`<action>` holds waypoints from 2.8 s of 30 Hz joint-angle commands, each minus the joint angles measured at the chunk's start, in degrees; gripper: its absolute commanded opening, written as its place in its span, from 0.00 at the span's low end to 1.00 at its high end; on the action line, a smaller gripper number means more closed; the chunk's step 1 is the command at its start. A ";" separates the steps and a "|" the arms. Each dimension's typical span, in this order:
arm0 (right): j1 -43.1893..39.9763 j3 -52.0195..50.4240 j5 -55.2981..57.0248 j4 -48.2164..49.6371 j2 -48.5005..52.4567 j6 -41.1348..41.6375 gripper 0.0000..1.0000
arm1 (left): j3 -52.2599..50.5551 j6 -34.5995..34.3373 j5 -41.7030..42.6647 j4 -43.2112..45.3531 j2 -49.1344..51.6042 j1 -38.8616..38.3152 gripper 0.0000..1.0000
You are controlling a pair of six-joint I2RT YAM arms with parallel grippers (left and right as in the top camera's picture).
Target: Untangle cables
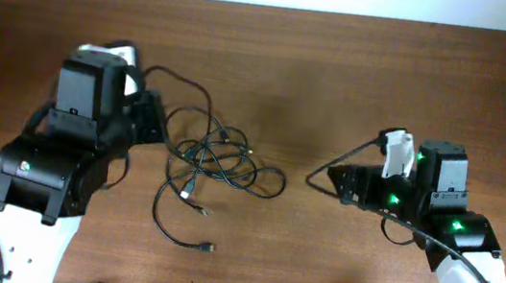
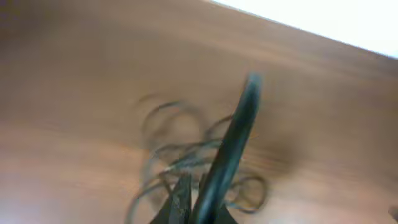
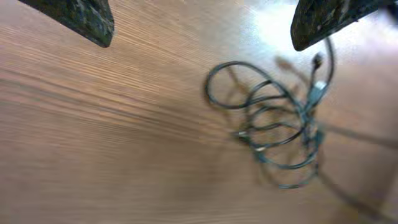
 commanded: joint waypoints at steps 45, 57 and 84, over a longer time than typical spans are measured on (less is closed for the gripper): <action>17.42 0.33 -13.92 14.64 29.29 -17.46 0.88 | 0.98 12.31 -15.45 -4.55 15.63 0.17 0.99; 17.42 0.33 -14.12 12.28 29.29 -8.83 0.99 | 0.87 25.64 17.05 -5.97 19.52 0.11 0.99; -7.39 0.33 -6.88 3.61 29.18 5.55 0.54 | 0.96 3.76 8.37 5.66 49.90 -25.64 0.00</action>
